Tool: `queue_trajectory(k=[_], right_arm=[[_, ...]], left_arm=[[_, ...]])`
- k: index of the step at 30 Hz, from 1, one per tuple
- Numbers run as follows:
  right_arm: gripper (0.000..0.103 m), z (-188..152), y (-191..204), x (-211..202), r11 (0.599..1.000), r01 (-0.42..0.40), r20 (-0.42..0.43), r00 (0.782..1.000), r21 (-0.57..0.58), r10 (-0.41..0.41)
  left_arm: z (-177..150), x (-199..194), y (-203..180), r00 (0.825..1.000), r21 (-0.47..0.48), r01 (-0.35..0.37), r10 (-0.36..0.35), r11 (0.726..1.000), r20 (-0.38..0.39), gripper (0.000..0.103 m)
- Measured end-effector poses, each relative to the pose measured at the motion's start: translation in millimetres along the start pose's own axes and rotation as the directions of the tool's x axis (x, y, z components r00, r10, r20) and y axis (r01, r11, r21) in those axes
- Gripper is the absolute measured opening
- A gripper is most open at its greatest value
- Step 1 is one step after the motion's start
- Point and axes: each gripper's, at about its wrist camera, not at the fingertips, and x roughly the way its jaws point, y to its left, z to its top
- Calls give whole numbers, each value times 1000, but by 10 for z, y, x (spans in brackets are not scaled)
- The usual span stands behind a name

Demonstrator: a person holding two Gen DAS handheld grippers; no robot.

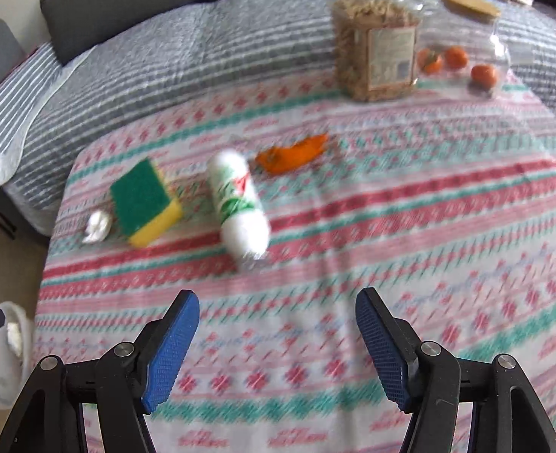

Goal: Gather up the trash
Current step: 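Move both open tools back over the table toward the remaining trash, then grasp the small white tissue with the left tool while the right tool grasps the white bottle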

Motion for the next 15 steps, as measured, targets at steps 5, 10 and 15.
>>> queue_trajectory(k=[5,10,15], right_arm=[[77,67,-180,275,1000,-6,-17,1000,18,6],[77,193,-224,573,999,-34,-67,997,35,37],[77,273,-195,769,997,-68,-82,994,40,71]], left_arm=[[109,388,-137,999,-8,50,-50,999,1,89],[217,660,-229,993,-10,111,-111,994,26,79],[291,922,-316,989,-10,149,-148,989,28,61]])
